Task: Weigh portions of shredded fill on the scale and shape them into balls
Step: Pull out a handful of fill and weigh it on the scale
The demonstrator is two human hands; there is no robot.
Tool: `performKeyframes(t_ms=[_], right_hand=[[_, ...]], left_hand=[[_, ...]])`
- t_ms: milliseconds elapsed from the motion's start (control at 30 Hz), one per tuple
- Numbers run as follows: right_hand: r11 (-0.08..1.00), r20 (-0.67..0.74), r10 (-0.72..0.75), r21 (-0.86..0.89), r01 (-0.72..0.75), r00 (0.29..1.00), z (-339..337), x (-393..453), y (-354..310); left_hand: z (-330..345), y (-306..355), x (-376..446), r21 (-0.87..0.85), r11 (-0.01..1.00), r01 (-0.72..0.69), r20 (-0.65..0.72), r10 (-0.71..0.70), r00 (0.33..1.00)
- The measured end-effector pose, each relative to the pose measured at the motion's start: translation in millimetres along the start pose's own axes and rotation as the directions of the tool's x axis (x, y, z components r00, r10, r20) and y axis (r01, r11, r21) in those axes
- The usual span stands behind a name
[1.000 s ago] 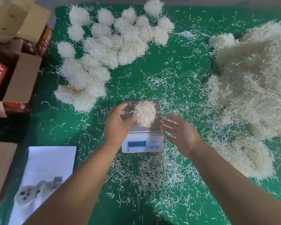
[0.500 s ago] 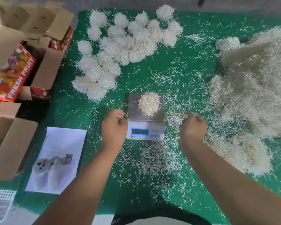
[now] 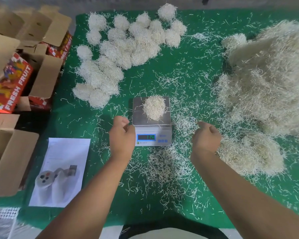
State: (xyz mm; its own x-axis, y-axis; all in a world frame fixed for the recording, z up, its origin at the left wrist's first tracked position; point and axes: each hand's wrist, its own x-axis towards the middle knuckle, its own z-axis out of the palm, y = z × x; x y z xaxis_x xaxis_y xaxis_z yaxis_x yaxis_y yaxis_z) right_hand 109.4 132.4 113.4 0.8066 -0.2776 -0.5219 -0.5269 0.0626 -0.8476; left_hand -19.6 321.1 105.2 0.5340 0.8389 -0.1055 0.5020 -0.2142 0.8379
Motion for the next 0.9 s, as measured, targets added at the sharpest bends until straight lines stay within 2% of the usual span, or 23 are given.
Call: performKeyframes(t_ms=[233, 333, 367, 433, 500, 567, 667, 767, 900], right_hand=[[0.999, -0.102, 0.040, 0.014, -0.039, 0.994, -48.8, 16.6, 10.4], [0.998, -0.135, 0.052, 0.029, -0.048, 0.990, -73.4, 25.2, 12.7], [0.999, -0.155, 0.052, 0.020, -0.049, 0.987, -81.7, 27.6, 13.0], [0.999, -0.193, 0.038, -0.006, -0.040, 0.980, -97.8, 30.6, 12.8], [1.000, -0.223, 0.028, -0.004, -0.030, 0.974, -112.1, 33.2, 12.3], [0.999, -0.246, 0.041, 0.017, -0.038, 0.968, -125.2, 35.4, 13.1], [0.996, -0.261, 0.084, 0.022, -0.081, 0.962, -142.9, 33.9, 15.0], [0.994, -0.271, 0.113, 0.035, -0.108, 0.956, -156.1, 29.6, 18.7], [0.997, -0.227, 0.067, -0.016, -0.072, 0.972, -166.1, 25.1, 19.9]], left_hand=[[19.9, -1.1, 8.2, -0.024, 0.999, -0.041, 0.040, 0.042, 0.998], [33.7, 4.8, 31.5, 0.059, 0.992, -0.113, 0.039, 0.111, 0.993], [38.4, 9.1, 42.3, 0.095, 0.986, -0.136, 0.073, 0.129, 0.989], [48.7, 21.6, 65.5, 0.213, 0.957, -0.198, 0.247, 0.144, 0.958], [61.1, 32.3, 88.3, 0.400, 0.856, -0.328, 0.461, 0.121, 0.879], [75.8, 40.3, 107.3, 0.502, 0.739, -0.449, 0.601, 0.075, 0.796], [99.0, 45.7, 123.4, 0.555, 0.674, -0.487, 0.673, -0.020, 0.739], [115.6, 37.3, 125.7, 0.607, 0.597, -0.525, 0.676, -0.041, 0.736], [117.5, 24.4, 115.1, 0.525, 0.712, -0.466, 0.638, 0.033, 0.769]])
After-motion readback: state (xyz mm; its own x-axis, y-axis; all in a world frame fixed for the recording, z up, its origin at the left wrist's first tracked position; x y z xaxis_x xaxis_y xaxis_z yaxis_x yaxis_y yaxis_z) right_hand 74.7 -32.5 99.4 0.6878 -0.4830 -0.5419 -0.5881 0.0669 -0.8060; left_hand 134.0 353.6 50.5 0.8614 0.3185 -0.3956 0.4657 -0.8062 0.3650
